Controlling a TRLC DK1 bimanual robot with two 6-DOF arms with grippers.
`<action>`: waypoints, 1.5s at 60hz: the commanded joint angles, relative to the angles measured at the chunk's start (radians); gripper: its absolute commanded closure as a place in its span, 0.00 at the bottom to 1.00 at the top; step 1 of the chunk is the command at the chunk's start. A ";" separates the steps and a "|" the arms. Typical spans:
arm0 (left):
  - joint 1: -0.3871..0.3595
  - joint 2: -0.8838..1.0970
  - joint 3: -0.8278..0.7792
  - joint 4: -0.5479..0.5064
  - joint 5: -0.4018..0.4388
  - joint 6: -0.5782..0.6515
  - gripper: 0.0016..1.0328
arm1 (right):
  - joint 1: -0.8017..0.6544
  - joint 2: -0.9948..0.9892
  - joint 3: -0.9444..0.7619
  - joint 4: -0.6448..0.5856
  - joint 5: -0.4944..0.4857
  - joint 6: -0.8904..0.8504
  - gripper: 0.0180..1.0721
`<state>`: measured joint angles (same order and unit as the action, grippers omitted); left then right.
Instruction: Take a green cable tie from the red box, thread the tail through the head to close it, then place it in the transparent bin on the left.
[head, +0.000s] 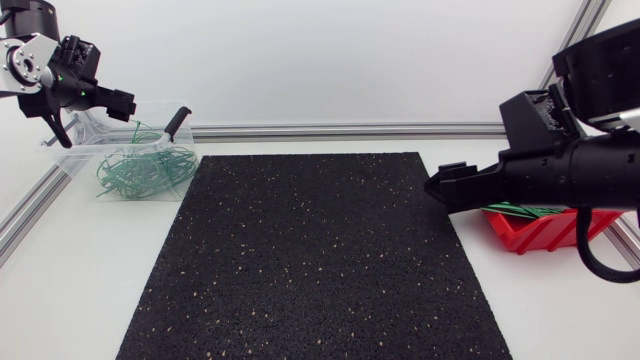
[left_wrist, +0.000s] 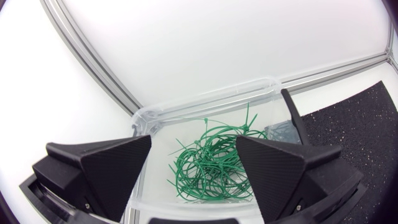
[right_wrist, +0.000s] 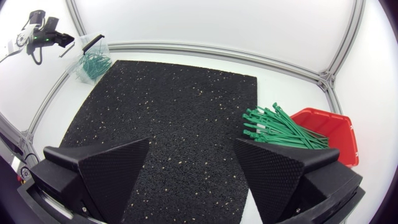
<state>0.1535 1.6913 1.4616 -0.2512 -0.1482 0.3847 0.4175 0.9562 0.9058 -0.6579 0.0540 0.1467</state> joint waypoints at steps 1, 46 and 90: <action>-0.012 -0.119 -0.050 0.009 -0.010 -0.024 0.03 | -0.042 -0.031 -0.038 -0.012 0.014 -0.032 0.05; -0.074 -0.927 -0.626 0.086 0.044 -0.142 0.03 | -0.302 -0.413 -0.278 0.003 0.018 -0.182 0.05; -0.137 -1.477 -1.008 0.078 0.052 -0.311 0.05 | -0.411 -0.781 -0.525 0.206 -0.005 -0.280 0.05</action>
<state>0.0246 0.2417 0.5018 -0.1829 -0.1081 0.1040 0.0093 0.1951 0.4263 -0.4877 0.0528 -0.1280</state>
